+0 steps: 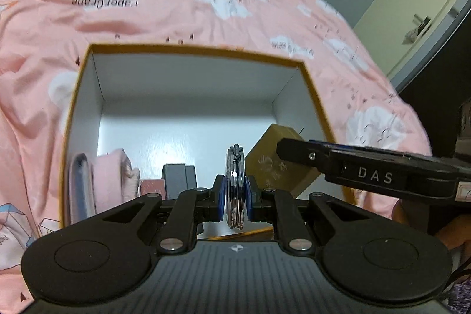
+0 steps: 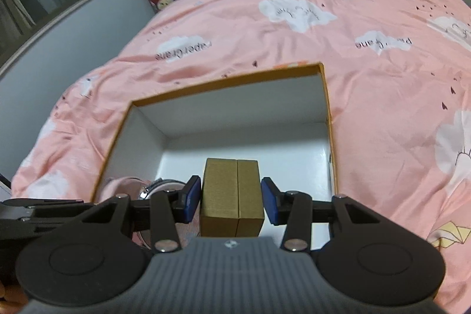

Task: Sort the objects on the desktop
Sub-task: 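Carry the tin and gold box over the orange box and lower them inside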

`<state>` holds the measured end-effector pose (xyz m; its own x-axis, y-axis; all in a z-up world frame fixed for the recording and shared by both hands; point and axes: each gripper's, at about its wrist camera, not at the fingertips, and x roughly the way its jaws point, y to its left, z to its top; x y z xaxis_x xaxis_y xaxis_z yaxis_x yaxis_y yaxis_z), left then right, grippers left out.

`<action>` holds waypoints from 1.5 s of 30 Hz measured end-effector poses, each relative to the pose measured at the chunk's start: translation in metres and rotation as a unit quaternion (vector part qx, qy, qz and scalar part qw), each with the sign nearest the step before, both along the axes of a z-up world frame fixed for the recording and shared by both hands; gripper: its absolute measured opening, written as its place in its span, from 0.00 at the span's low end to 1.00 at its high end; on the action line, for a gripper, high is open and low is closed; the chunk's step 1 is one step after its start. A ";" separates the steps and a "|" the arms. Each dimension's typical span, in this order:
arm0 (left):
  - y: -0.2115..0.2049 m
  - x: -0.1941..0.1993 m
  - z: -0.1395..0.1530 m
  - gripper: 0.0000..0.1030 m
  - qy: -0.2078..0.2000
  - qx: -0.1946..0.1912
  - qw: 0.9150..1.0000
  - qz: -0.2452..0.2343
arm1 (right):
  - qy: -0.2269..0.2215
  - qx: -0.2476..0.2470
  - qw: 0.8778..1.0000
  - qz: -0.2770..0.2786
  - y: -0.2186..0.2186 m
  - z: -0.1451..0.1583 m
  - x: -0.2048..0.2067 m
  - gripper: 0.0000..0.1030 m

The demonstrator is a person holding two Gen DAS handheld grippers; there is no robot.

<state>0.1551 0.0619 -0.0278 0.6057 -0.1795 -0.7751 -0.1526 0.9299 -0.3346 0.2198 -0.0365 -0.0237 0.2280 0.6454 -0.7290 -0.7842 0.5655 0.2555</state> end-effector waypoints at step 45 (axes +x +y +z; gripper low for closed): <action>0.023 -0.021 -0.006 0.20 0.031 0.028 0.999 0.020 | 0.063 -0.079 0.995 0.013 0.036 -0.059 0.002 0.45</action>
